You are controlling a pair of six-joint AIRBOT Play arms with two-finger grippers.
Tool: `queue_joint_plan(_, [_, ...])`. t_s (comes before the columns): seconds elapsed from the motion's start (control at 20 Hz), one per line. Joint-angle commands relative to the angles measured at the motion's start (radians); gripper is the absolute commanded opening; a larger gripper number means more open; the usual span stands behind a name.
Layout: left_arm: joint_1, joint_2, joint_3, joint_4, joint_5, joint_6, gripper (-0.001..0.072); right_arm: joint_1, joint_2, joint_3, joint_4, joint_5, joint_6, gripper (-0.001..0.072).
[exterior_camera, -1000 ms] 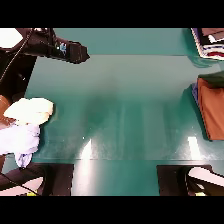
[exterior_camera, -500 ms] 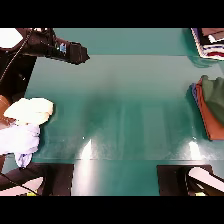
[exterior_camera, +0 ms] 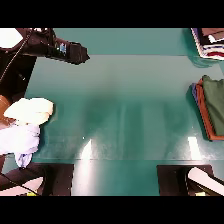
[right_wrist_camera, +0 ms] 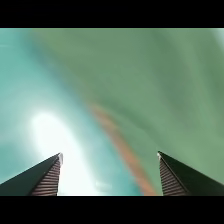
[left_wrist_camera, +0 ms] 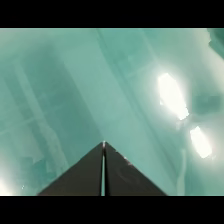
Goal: Fold the shirts.
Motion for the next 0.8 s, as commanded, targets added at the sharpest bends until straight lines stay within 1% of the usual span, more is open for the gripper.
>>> queue_joint_plan(0.0, [0.0, 0.0, 0.0, -0.001, -0.025, -0.001, 0.0029, 0.217, 0.0, 0.051, 0.187, -0.027, 0.001, 0.058])
queue_joint_plan(0.1, [0.0, 0.0, 0.0, -0.001, -0.019, -0.001, 0.0028, 0.37, 0.0, 0.05, 0.184, -0.056, 0.001, 0.0481])
queue_joint_plan(0.15, [0.0, 0.0, 0.0, -0.001, -0.02, -0.001, 0.0028, 0.444, 0.0, 0.05, 0.17, -0.079, 0.0, 0.0373])
queue_joint_plan(0.25, [0.0, 0.0, 0.0, -0.001, -0.019, -0.001, 0.0029, 0.566, 0.0, 0.05, 0.14, -0.121, -0.008, 0.0095])
queue_joint_plan(0.3, [0.0, 0.0, 0.0, -0.001, -0.019, -0.001, 0.0029, 0.617, 0.0, 0.05, 0.124, -0.142, -0.009, 0.0024])
queue_joint_plan(0.4, [0.0, 0.0, 0.0, -0.001, -0.019, -0.001, 0.0029, 0.697, 0.0, 0.05, 0.087, -0.176, -0.009, 0.0024])
queue_joint_plan(0.5, [0.0, 0.0, 0.0, -0.001, -0.02, -0.001, 0.0029, 0.739, 0.0, 0.05, 0.088, -0.181, -0.009, 0.0025])
queue_joint_plan(0.75, [0.0, 0.0, 0.0, -0.001, -0.02, -0.001, 0.0029, 0.754, 0.0, 0.05, 0.09, -0.171, -0.009, 0.0024])
